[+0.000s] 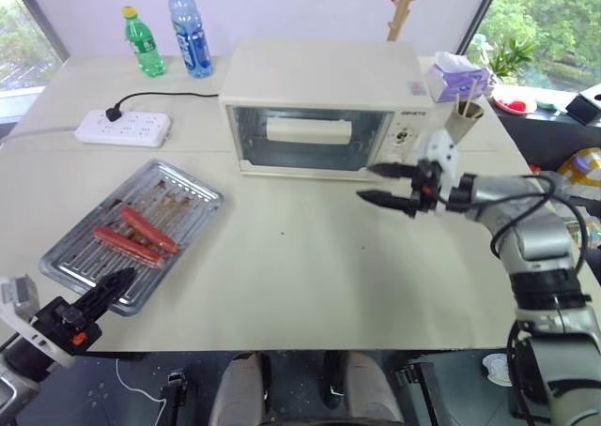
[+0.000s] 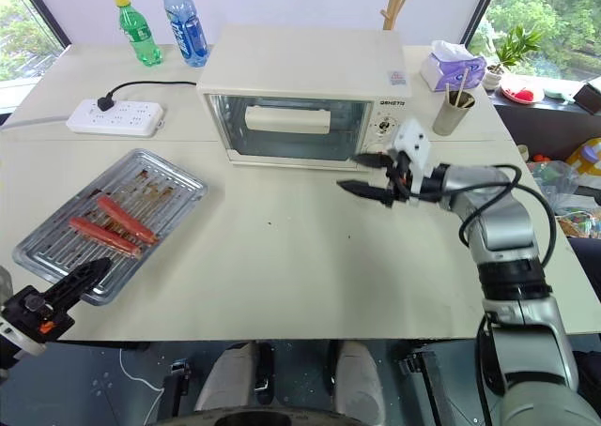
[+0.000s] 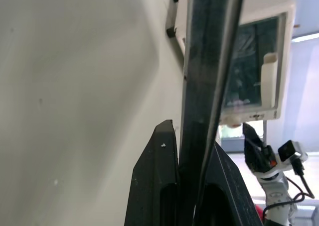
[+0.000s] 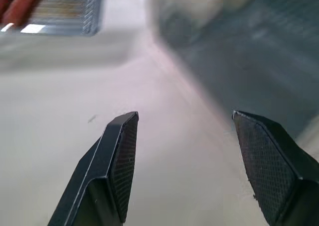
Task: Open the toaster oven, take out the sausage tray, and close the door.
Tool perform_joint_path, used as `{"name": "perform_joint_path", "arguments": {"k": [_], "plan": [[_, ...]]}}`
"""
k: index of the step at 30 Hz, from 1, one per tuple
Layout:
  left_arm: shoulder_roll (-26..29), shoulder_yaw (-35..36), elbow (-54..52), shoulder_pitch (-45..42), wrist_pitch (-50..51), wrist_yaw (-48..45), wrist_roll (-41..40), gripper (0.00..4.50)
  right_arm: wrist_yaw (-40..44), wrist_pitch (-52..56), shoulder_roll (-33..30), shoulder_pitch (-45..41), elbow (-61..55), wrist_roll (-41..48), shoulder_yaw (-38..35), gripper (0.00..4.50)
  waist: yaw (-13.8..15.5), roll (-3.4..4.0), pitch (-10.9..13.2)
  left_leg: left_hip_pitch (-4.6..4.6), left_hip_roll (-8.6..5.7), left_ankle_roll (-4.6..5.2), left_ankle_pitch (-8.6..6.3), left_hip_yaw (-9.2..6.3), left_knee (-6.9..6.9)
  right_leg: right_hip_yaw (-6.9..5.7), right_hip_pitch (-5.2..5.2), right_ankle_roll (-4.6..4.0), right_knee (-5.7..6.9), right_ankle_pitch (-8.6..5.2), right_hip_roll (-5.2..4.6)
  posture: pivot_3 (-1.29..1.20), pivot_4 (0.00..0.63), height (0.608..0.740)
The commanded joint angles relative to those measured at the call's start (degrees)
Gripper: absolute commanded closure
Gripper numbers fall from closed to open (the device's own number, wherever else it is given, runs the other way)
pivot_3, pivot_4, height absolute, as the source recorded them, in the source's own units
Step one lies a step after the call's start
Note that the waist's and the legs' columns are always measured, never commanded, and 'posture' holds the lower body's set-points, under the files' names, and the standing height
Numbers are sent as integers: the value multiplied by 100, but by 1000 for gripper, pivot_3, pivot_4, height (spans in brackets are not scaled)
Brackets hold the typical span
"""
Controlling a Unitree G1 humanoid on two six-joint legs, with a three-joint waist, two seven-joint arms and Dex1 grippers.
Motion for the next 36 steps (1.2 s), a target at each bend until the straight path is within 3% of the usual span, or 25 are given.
{"name": "perform_joint_path", "arguments": {"k": [1, 7, 11, 15, 24, 36], "plan": [[464, -321, 68, -181, 279, -323, -93, 4500, 418, 124, -383, 314, -899, 376, -137, 1433, 25, 3, 2, 0, -1, 0, 0, 0, 0, 0, -1, 0, 0, 0, -1, 0, 150, 722], [1217, -973, 513, -1007, 676, -780, 161, 4500, 742, 465, -908, 776, -1569, 764, -285, 1433, 32, 4, 2, 2, 2, -3, 0, 0, 1, -1, -4, 0, -1, 0, 1, 0, 150, 722], [1513, -1623, 927, -1872, 986, -1045, 409, 4500, 683, 666, -1166, 1168, -1892, 895, -419, 116, 38, 8, 4, -1, 1, -3, 0, 0, -1, -1, -7, 0, -1, 0, 1, 0, 150, 722], [1543, -2316, 1211, -2796, 1359, -1371, 824, 4500, 338, 697, -1171, 1482, -2213, 886, -606, 49, 34, 8, 5, -4, -1, -2, 0, 6, -4, 0, -9, 1, -3, 0, 2, 0, 150, 722], [842, -3795, 2176, -5103, 2219, -2162, 2160, 4500, -314, 1101, -1196, 2358, -3068, 1211, -1278, 49, 62, 4, 5, -4, -9, -2, 2, 12, -1, -1, 3, 4, -5, 1, 9, 0, 150, 722], [-205, -4622, 2981, -6282, 2541, -3123, 4058, 4500, -981, 1376, -1130, 3206, -3804, 1544, -1823, 49, 39, 1, 6, -3, -6, -2, 3, -3, 0, -1, 5, 21, -1, 9, 16, 0, 150, 722]]}}
